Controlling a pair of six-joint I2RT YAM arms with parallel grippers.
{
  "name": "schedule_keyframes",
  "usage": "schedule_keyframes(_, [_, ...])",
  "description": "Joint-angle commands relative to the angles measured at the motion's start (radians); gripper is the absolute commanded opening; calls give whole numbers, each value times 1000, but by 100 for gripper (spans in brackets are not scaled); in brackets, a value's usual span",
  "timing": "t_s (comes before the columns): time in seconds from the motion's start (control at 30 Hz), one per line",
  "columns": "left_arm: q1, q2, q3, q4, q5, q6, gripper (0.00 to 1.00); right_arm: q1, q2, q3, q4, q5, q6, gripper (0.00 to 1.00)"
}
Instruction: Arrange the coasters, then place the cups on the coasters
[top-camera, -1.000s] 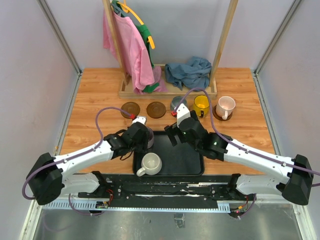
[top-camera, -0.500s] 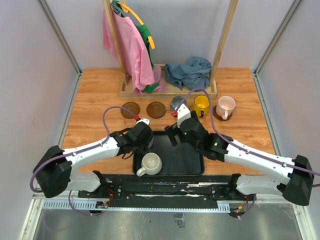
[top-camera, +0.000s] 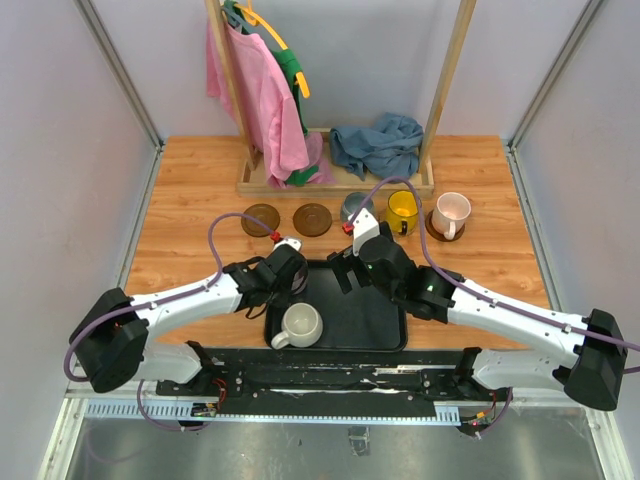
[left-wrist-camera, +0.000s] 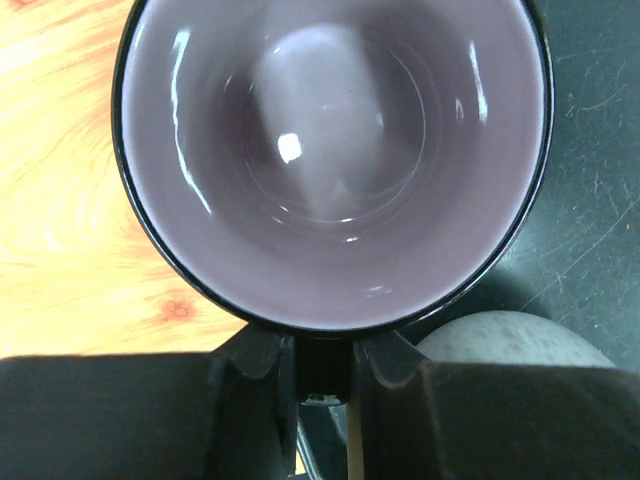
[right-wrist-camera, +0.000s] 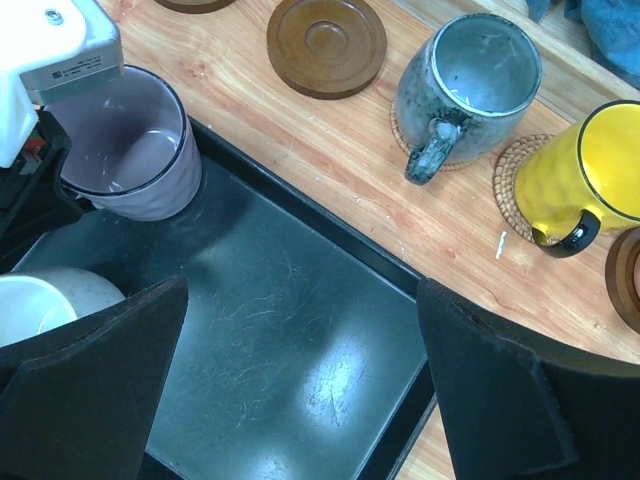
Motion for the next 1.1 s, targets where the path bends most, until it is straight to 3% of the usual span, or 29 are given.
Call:
schedule_keyframes(0.0, [0,26,6,17,-39,-15,6,-15,-1,-21,16,-13,17,98])
schedule_keyframes(0.07, [0,27,3,23,-31,-16,1,-15,-6,-23,16,-13,19,98])
schedule_keyframes(0.27, [0,-28,2,56,-4,-9,0,-15,-10,-34,7,12,28,98])
schedule_keyframes(0.67, [0,-188,81,114,-145,13,0,-75,-102,-149,-81,324,276,99])
schedule_keyframes(0.83, [35,-71,141,231,-194,81,1,-186,-187,-222,-159,308,407,100])
schedule_keyframes(1.07, [131,181,321,290,-140,166,1,-228,-306,-250,-237,370,398,99])
